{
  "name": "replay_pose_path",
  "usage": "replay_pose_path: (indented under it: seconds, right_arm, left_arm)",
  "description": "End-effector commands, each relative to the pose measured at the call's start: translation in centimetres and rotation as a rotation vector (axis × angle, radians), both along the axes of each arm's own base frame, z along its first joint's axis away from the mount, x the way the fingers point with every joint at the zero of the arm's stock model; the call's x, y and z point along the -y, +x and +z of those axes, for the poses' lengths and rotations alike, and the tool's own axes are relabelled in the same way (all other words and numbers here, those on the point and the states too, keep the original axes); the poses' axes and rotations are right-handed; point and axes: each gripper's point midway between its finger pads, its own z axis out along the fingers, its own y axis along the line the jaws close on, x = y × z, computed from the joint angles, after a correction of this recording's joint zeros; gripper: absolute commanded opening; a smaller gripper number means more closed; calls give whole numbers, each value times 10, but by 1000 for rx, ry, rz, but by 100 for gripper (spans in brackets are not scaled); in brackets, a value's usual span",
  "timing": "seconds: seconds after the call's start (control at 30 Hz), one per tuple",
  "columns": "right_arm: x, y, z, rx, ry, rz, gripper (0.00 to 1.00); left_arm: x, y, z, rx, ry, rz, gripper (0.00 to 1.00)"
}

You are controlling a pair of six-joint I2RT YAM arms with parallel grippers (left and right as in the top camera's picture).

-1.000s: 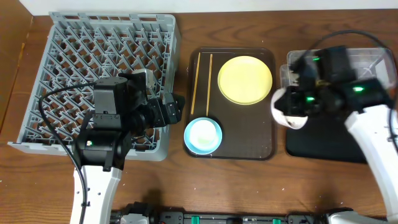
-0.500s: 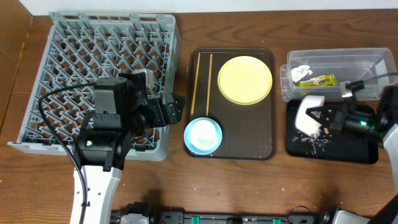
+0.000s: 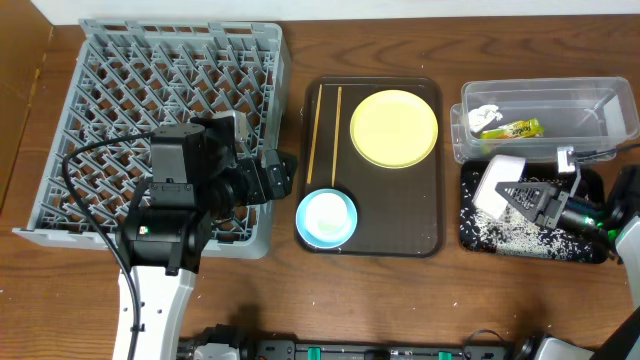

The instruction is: Sort waste into correct bins and load items into the dishwasher

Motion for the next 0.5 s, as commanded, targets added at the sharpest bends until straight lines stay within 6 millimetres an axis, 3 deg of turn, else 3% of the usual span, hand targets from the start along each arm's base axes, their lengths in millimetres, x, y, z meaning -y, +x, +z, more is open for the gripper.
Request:
replay_pose_path:
  seconds: [0.0, 0.07, 0.17, 0.23, 0.37, 0.43, 0.47]
  right_arm:
    - [-3, -2, 22, 64, 109, 18, 1]
    - [-4, -3, 31, 132, 131, 32, 1]
    - [-1, 1, 15, 26, 80, 2, 1]
    - [-5, -3, 35, 114, 167, 33, 1]
    - [0, 4, 14, 44, 62, 4, 1]
    - [-5, 0, 34, 112, 160, 39, 1]
    - [-6, 0, 35, 122, 158, 42, 1]
  left_arm:
    - [3, 0, 10, 18, -16, -10, 99]
    - [3, 0, 10, 18, -16, -10, 99]
    - [3, 0, 10, 18, -16, -10, 99]
    - [3, 0, 10, 18, -16, -10, 99]
    - [3, 0, 10, 18, -16, -10, 99]
    - [3, 0, 10, 18, -16, -10, 99]
    - [3, 0, 10, 18, -16, -10, 99]
